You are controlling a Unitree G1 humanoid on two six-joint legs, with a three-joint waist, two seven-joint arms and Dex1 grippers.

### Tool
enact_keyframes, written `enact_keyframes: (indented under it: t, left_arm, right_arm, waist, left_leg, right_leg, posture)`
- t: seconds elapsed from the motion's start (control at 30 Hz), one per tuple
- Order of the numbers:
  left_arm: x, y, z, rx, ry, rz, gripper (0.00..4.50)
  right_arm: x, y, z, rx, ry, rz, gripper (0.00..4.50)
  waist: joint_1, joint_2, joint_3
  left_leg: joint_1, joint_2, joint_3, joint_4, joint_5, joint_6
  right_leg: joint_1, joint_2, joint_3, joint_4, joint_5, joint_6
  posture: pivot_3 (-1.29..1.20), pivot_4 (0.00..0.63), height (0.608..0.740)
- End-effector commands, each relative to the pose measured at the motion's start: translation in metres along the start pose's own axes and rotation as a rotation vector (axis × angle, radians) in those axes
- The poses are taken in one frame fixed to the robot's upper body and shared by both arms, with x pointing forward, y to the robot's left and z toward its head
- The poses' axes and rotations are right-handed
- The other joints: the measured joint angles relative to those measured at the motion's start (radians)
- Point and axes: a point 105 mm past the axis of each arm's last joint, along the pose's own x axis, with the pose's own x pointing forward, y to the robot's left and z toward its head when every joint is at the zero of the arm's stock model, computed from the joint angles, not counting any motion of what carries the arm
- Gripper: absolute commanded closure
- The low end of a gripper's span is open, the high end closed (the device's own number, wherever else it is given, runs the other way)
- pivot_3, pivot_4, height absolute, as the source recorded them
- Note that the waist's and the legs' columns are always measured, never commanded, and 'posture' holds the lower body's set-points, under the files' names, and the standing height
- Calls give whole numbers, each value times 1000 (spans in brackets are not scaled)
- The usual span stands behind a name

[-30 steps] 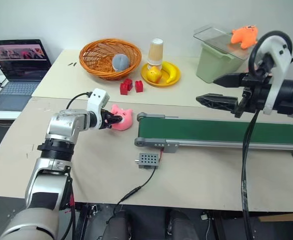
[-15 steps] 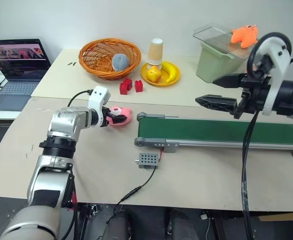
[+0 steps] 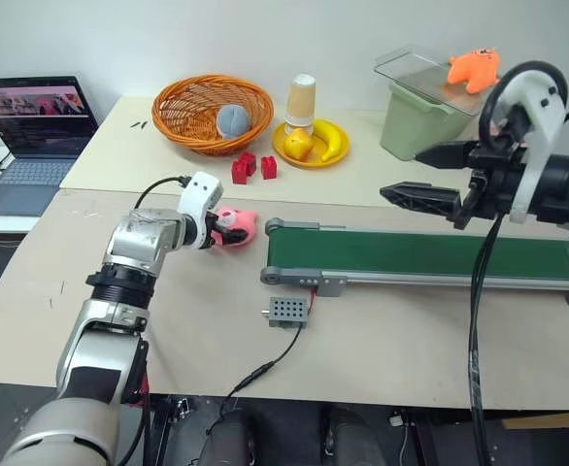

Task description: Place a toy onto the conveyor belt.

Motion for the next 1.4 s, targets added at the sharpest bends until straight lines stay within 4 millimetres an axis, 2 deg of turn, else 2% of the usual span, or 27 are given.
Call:
enact_keyframes:
  t: [0.03, 0.13, 0.33, 0.47, 0.53, 0.6, 0.67, 0.8, 0.93, 1.07, 1.23, 1.4]
  left_arm:
    - [4, 1, -16, -12, 50, 1, 1676]
    - [4, 3, -13, -6, 43, 10, 2666]
    - [-5, 14, 5, -8, -14, 61, 2666]
    - [-23, 26, 39, 8, -104, 96, 2666]
    - [-35, 25, 65, 10, -176, 75, 2666]
    - [-44, 16, 82, 34, -208, 23, 2666]
    - [-48, 0, 89, 105, -195, -55, 2666]
    - [-55, -33, 98, 179, -190, -211, 2666]
    - [-64, -79, 103, 284, -186, -423, 2666]
    - [-62, -104, 105, 372, -175, -516, 2666]
    - [-59, -121, 102, 435, -153, -576, 2666]
    - [-49, -122, 91, 484, -106, -581, 2666]
  right_arm:
    - [-9, -2, 13, -47, -52, -33, 0]
    - [-8, -3, 14, -48, -53, -34, 0]
    - [-7, -3, 14, -51, -56, -31, 0]
    - [-7, -3, 13, -54, -47, -26, 0]
    - [-8, -3, 11, -52, -37, -20, 0]
    - [-9, -1, 6, -47, -18, -5, 0]
    - [-8, 2, 1, -45, -2, 6, 0]
    - [-9, 2, -3, -39, 11, 11, 0]
    - [-10, 4, -5, -35, 12, 13, 0]
    - [-10, 5, -6, -34, 10, 11, 0]
    - [-12, 6, -5, -35, 4, -8, 0]
    - [-14, 6, -4, -41, -4, -29, 0]
  waist:
    - [0, 0, 0]
    - [0, 0, 0]
    - [-1, 0, 0]
    - [-1, 0, 0]
    - [-1, 0, 0]
    - [-1, -1, 0]
    - [1, -1, 0]
    - [2, -1, 0]
    - [0, -1, 0]
    - [0, -1, 0]
    - [-1, -1, 0]
    - [0, -1, 0]
  left_leg:
    - [0, 0, 0, 0, 0, 1]
    - [0, 0, 0, 0, -1, 1]
    - [0, 0, 0, 0, -1, 1]
    - [0, 0, 0, 0, -1, 1]
    - [-2, 0, 0, 0, 0, 1]
    - [-4, 0, 0, 0, 1, -1]
    - [-5, 0, 0, 0, 2, -3]
    - [-5, -1, 1, 0, 2, -3]
    - [-5, -1, 0, 1, 2, -3]
    - [-5, -1, 0, 1, 2, -3]
    - [-4, -1, 0, 1, 0, 0]
    - [-4, -1, 0, 1, 0, 0]
  right_leg:
    - [0, 0, 0, 0, 0, 0]
    - [0, 0, 0, 0, 0, 0]
    - [0, 0, 0, 0, 0, 0]
    - [0, 0, 0, 0, 0, 0]
    - [-2, 0, 0, 0, 0, 0]
    - [-4, 0, 0, 0, 0, 0]
    - [-4, 0, -1, -1, 0, 0]
    - [-3, -1, 0, -1, 0, 1]
    - [-4, -1, 0, -1, 0, 1]
    - [-4, -1, 0, 0, 0, 1]
    - [-3, -1, 1, 0, 0, 1]
    - [-3, -1, 1, 0, 0, 1]
  posture:
    - [0, 150, 739]
    - [0, 150, 739]
    - [0, 150, 739]
    - [0, 150, 739]
    - [0, 150, 739]
    - [0, 150, 739]
    - [0, 150, 739]
    - [0, 150, 739]
    - [0, 150, 739]
    - [0, 150, 739]
    - [0, 150, 739]
    - [0, 150, 739]
